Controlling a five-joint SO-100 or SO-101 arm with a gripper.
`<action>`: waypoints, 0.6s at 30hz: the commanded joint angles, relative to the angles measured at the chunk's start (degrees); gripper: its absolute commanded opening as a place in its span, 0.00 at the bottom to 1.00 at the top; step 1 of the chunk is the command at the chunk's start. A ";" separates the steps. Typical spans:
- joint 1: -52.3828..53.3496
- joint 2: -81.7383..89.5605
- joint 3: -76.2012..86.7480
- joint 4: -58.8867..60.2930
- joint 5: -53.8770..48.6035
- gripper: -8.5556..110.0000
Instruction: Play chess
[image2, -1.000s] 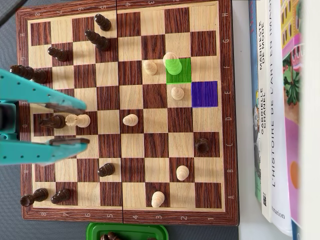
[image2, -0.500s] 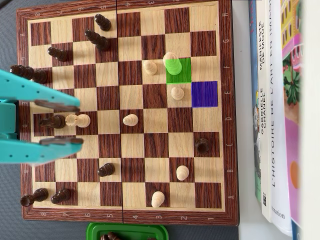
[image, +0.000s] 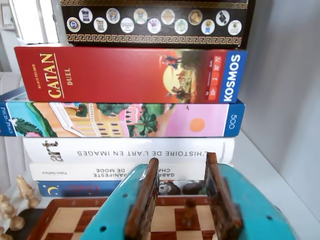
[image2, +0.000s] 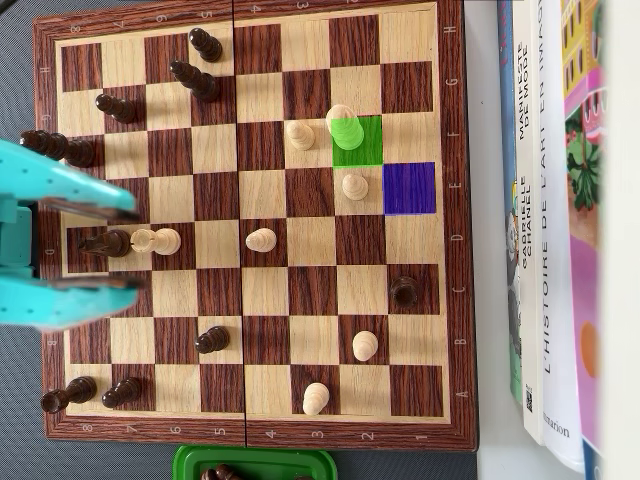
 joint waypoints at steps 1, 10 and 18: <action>-0.18 1.76 1.05 -5.19 -0.26 0.19; -0.18 1.93 3.96 -18.63 -0.26 0.19; -0.18 1.93 5.01 -33.05 -0.18 0.19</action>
